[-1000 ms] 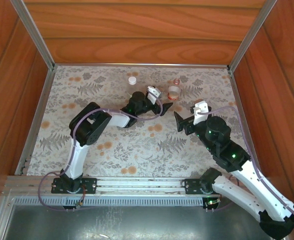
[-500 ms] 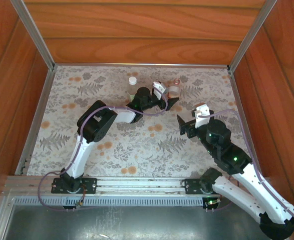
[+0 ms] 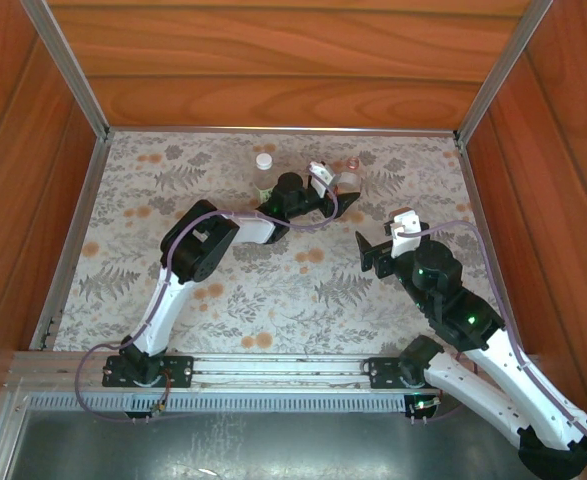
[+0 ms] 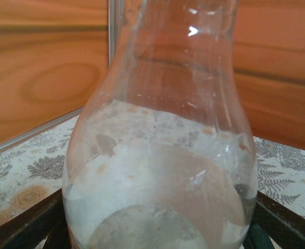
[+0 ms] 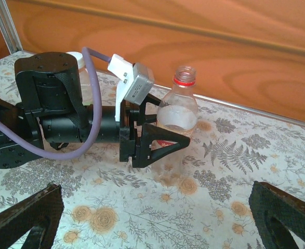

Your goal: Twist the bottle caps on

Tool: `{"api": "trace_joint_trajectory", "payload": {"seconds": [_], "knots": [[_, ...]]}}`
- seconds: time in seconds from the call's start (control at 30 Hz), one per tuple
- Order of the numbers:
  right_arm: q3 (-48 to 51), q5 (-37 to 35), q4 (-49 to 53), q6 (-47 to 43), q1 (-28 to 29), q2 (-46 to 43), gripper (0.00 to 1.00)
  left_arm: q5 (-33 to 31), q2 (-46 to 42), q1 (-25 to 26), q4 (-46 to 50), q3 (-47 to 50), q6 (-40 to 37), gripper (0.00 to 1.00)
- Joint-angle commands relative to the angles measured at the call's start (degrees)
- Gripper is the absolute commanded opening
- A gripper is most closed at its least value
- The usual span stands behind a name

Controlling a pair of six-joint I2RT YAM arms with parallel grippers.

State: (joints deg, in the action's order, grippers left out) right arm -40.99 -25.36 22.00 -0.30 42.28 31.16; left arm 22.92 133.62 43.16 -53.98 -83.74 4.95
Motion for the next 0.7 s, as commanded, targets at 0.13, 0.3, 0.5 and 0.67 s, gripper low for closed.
{"api": "trace_joint_trajectory", "payload": {"seconds": [0.13,0.3,0.5,0.67], "knots": [[0.3,-1.0,-0.1,0.5,-0.4,0.2,0.98,2.0,1.2,0.3,-1.0,-1.2,0.2,0.71],[0.6,-1.0,-0.1,0.6,-0.4,0.3,0.98,2.7,0.5,0.3,-1.1,-0.6,-0.3,0.67],[0.7,-1.0,-0.2,1.0,-0.4,0.4,0.97,3.5,-1.3,0.3,-1.1,1.4,-1.8,0.64],[1.0,-0.9,-0.5,1.0,-0.4,0.4,0.97,4.3,-5.5,0.3,-1.1,6.8,-3.4,0.64]]}}
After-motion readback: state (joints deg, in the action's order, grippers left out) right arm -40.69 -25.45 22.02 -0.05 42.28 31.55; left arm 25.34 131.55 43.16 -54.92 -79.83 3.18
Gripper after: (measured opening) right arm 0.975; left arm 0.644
